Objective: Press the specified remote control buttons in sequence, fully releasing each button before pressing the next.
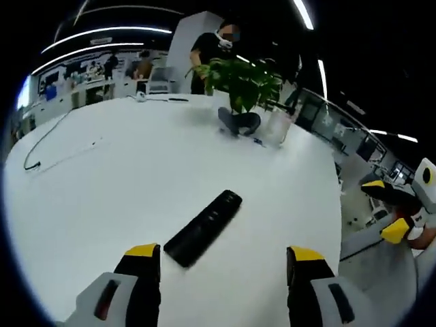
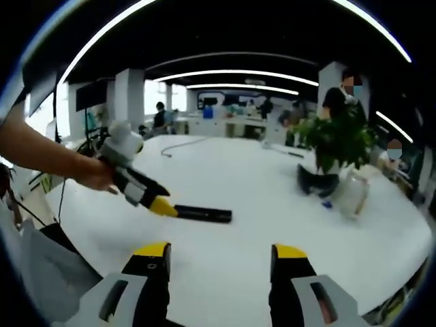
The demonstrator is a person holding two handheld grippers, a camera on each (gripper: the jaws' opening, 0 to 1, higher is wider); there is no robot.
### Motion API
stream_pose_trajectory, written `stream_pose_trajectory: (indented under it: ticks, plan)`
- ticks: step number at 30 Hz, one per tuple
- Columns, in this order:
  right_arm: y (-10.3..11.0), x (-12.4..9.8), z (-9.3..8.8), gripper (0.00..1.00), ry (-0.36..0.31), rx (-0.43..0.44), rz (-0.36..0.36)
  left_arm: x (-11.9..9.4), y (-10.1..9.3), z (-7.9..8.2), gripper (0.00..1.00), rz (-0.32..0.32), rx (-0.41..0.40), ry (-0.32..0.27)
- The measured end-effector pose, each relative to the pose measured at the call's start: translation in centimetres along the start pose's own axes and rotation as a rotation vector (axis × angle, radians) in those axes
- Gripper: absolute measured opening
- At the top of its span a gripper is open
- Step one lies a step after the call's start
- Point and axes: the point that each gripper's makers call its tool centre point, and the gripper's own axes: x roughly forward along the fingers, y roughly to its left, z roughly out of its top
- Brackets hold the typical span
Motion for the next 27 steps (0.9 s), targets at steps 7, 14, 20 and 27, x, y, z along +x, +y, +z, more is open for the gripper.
stream_pose_trajectory:
  ticks: [7, 14, 20, 27]
  plan:
    - [-0.4, -0.1, 0.0, 0.57, -0.009, 0.034, -0.016, -3.3, -1.9, -1.2, 0.75, 0.023, -0.096, -0.121]
    - [-0.5, 0.0, -0.2, 0.57, 0.003, 0.02, -0.026, -7.1, -3.6, -2.9, 0.76, 0.115, -0.074, -0.214]
    - [-1.0, -0.1, -0.2, 0.57, 0.013, 0.016, -0.043, -10.2, -4.0, -4.3, 0.74, 0.195, -0.079, -0.264]
    - [-2.0, -0.1, -0.4, 0.58, 0.038, -0.046, -0.046, -14.0, -3.2, -2.5, 0.7, 0.342, -0.073, -0.403]
